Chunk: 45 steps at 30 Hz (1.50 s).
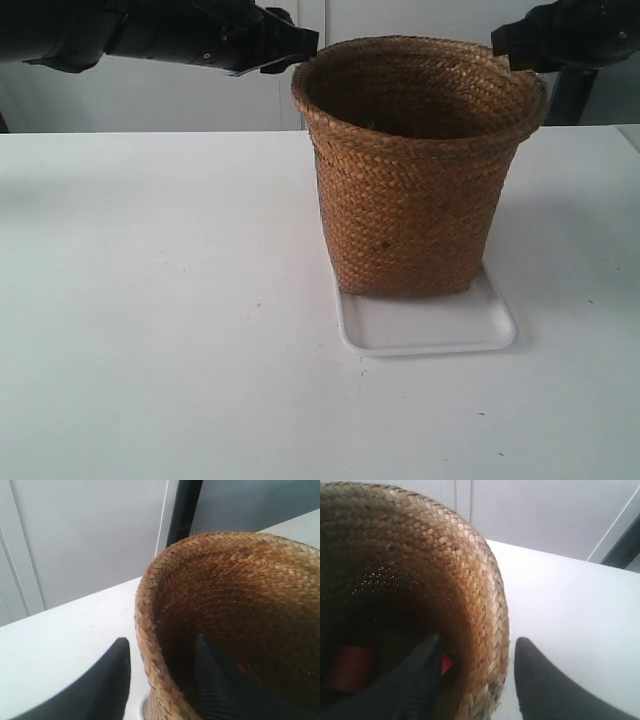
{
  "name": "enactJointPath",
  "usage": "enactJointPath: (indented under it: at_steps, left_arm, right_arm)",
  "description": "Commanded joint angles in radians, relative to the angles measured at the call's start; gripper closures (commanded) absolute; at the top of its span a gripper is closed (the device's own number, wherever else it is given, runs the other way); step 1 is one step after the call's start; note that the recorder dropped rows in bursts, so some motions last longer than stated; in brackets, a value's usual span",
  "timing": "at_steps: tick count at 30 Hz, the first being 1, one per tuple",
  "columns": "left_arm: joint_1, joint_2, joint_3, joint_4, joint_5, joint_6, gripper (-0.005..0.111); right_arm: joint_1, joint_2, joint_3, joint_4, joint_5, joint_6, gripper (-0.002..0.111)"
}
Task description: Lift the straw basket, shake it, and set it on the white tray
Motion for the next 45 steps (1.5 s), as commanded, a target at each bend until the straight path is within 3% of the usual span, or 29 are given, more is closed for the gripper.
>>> enactJointPath:
  at_steps: [1,3,5,8,12,19,31,40,45]
  left_arm:
    - [0.003,-0.034,-0.008,0.0,0.007,0.002,0.069]
    - [0.005,-0.052,-0.008,0.013,0.034,0.001,0.082]
    - [0.005,-0.073,-0.008,0.053,0.083,0.004,0.104]
    - [0.005,-0.106,-0.008,0.126,0.148,-0.01,0.107]
    - [0.003,-0.16,0.018,0.274,0.182,-0.159,0.107]
    - [0.003,-0.342,0.249,0.526,0.061,-0.376,0.107]
    - [0.003,-0.713,0.74,0.536,-0.131,-0.41,0.107]
    - [0.003,-0.92,0.934,0.536,-0.128,-0.407,0.107]
    - [0.003,-0.956,0.97,0.533,-0.118,-0.416,0.107]
  right_arm:
    - [0.005,-0.066,-0.001,-0.046,-0.027,-0.009,0.064]
    - [0.005,-0.1,-0.001,-0.064,-0.016,-0.009,0.067]
    - [0.005,-0.13,-0.001,-0.064,0.005,-0.009,0.082]
    - [0.005,-0.169,0.002,-0.042,0.037,-0.009,0.108]
    - [0.015,-0.242,0.046,0.002,0.023,-0.009,0.108]
    - [0.027,-0.459,0.259,0.033,-0.131,-0.009,0.108]
    - [0.029,-0.949,0.649,0.118,-0.296,-0.068,0.108]
    - [0.029,-1.177,0.858,0.174,-0.21,-0.068,0.108]
    - [0.029,-1.207,0.911,0.178,-0.118,-0.068,0.108]
